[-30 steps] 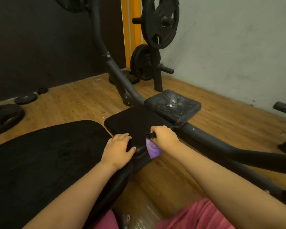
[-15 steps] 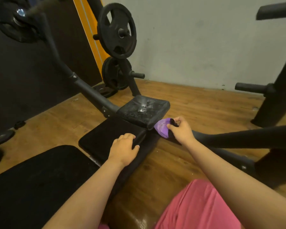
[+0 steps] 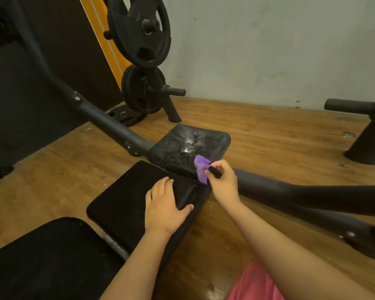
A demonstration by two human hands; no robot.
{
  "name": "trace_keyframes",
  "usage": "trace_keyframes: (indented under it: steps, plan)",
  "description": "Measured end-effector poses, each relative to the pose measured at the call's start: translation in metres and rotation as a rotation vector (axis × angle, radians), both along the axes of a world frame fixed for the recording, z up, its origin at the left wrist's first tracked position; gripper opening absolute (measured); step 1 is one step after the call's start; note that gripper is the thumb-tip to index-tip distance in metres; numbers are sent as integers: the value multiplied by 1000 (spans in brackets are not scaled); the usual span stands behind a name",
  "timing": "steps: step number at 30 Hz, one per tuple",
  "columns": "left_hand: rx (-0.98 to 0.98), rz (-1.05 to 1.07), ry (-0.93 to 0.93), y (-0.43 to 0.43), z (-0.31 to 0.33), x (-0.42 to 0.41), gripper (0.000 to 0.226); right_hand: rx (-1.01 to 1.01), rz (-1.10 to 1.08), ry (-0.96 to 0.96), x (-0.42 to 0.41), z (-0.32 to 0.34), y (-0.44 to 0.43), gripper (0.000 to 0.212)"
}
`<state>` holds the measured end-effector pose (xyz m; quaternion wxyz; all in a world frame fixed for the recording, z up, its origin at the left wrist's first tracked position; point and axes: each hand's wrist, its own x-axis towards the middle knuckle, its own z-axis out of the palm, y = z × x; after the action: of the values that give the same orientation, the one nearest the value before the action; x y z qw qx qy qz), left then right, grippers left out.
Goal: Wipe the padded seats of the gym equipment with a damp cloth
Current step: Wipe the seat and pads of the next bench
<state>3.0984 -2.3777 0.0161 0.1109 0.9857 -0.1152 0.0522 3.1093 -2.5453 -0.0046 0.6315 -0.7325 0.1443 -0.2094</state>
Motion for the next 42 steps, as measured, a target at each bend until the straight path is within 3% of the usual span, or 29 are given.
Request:
trace_keyframes:
  steps: [7,13,17,22,26,32,38,40,42]
  plan:
    - [-15,9,-51,0,-8,8,93,-277,72,2,7,-27,-19,17]
    - [2,13,-67,-1,-9,9,93,-160,-122,14,58,-31,-61,27]
    - [11,13,-58,-3,-8,9,93,-168,-195,26,66,-28,-64,21]
    - [19,27,-46,-5,-6,9,92,-407,-38,-120,17,-18,-11,30]
    - [16,28,-43,-5,-5,8,92,-583,-29,-120,45,-15,-34,31]
    - [31,31,-42,-6,-4,8,92,-553,-101,59,89,-4,-77,27]
    - [57,37,-46,-7,-4,9,92,-783,233,-108,17,-13,-22,33]
    - [56,37,-50,-7,-5,9,92,-794,215,-119,26,-12,-29,32]
    - [56,40,-51,-7,-5,9,92,-666,126,-95,48,-12,-46,34]
